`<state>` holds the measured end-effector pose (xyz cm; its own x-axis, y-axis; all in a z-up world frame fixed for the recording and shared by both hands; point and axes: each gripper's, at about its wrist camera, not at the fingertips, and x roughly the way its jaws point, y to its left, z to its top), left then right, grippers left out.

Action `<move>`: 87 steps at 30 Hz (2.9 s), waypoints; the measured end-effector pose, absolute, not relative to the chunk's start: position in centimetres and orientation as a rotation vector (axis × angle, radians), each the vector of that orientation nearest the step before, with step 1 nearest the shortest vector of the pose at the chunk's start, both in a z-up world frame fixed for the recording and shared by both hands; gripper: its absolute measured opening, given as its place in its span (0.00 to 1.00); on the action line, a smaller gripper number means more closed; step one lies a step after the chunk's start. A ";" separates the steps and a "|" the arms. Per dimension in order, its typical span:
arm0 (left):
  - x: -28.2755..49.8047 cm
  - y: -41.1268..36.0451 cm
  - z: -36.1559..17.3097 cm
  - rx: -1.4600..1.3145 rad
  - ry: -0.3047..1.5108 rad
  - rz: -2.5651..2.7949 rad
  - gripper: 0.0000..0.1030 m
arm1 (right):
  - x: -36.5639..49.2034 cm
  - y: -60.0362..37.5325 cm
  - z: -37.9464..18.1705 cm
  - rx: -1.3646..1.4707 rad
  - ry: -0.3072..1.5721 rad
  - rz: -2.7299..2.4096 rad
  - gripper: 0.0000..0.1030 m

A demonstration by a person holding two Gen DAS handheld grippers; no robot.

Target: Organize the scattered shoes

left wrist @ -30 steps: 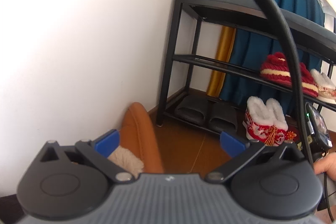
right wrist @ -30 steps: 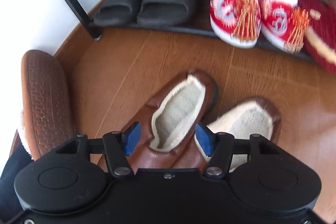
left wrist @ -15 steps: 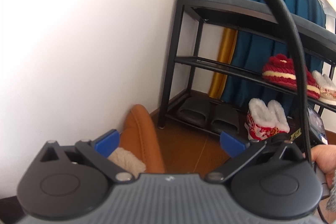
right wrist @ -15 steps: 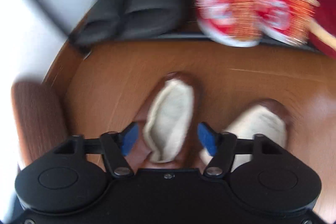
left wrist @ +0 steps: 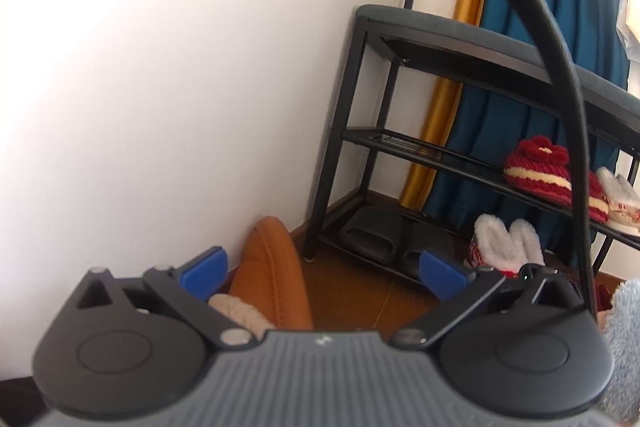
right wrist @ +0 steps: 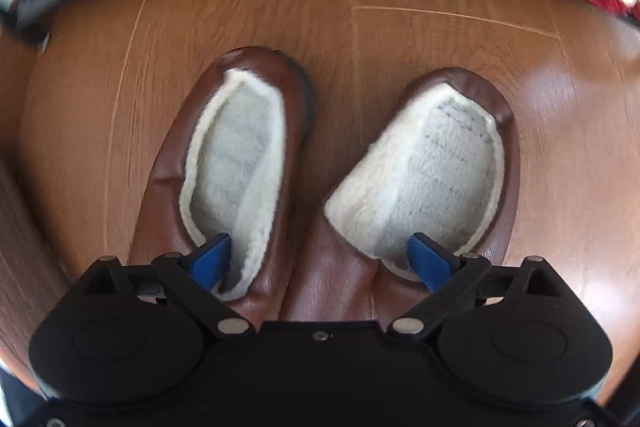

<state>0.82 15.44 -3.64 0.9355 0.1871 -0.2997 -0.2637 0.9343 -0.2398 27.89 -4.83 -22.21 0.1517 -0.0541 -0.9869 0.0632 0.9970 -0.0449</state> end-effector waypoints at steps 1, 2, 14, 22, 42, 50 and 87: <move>0.8 15.5 -3.6 -0.287 0.276 0.233 1.00 | 27.6 -4.7 -22.4 -0.006 1.426 -0.081 0.94; 0.7 15.5 -3.6 -0.287 0.275 0.233 1.00 | 27.4 -4.6 -22.6 -0.018 1.427 -0.069 0.91; 0.6 15.2 -4.1 -0.265 0.280 0.240 1.00 | 26.9 -0.9 -20.2 -0.429 1.213 0.296 0.47; 0.4 15.0 -4.0 -0.255 0.264 0.231 1.00 | 23.5 -4.8 -14.2 -0.082 1.018 0.331 0.86; 1.3 14.0 -5.2 -0.182 0.284 0.231 1.00 | 15.1 -5.9 -18.4 -0.253 1.041 0.351 0.52; 1.3 14.0 -5.3 -0.187 0.284 0.226 1.00 | 12.7 -7.0 -18.4 -0.299 1.072 0.392 0.52; 1.7 16.3 -5.4 -0.281 0.317 0.276 1.00 | 14.5 -3.4 -19.9 -0.005 0.765 0.151 0.58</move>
